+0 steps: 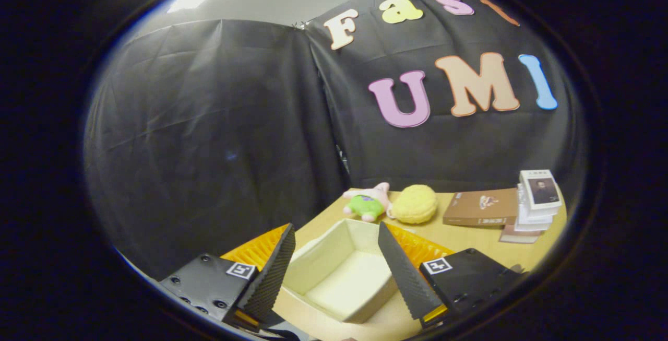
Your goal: Open the storage box then place both shoes into the box .Put the left shoe in first, then the right shoe, with the right side of both shoes facing outward in a uniform manner.
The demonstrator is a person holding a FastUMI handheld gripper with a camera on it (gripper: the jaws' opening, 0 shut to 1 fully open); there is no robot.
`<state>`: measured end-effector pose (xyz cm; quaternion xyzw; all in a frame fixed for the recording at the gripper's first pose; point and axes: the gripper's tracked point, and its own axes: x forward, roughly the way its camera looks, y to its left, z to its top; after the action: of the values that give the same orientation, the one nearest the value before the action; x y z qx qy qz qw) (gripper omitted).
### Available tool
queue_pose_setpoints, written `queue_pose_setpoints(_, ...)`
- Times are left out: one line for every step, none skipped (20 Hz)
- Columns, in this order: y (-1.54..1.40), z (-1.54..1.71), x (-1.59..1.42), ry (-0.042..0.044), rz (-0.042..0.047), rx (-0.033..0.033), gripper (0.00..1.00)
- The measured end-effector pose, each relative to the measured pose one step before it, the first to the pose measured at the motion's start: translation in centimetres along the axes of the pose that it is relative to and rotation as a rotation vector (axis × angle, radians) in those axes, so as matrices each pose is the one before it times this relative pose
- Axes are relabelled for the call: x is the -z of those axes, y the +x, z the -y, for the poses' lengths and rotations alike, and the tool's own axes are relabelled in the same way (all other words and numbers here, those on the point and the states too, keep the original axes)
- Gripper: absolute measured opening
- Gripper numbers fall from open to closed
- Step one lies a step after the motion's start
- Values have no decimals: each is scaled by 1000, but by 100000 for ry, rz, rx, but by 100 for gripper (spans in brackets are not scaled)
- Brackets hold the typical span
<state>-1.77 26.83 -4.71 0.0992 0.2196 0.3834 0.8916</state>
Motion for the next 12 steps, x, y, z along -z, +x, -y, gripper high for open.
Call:
queue_pose_setpoints(-812, 1518, 123, -1276, 210, 2372, 100)
queue_pose_setpoints(-738, 1414, 236, -1054, 144, 2214, 100)
queue_pose_setpoints(-822, 1280, 270, -1127, -217, 2084, 100)
queue_pose_setpoints(-664, 1254, 369, -1077, -382, 1795, 100)
queue_pose_setpoints(-659, 1228, 634, -1281, -782, 1468, 100)
queue_pose_setpoints(-603, 1281, 566, -1446, -834, 1737, 100)
queue_pose_setpoints(-497, 1349, 589, -1838, -586, 2010, 100)
queue_pose_setpoints(-412, 1463, 683, -2337, -712, 2401, 100)
queue_pose_setpoints(-272, 1064, 739, -1753, -874, 1891, 100)
queue_pose_setpoints(-190, 1324, 924, -1528, -1152, 2226, 100)
queue_pose_setpoints(-43, 810, 756, -905, -876, 1190, 100)
queue_pose_setpoints(6, 970, 1010, -693, -1671, 1339, 100)
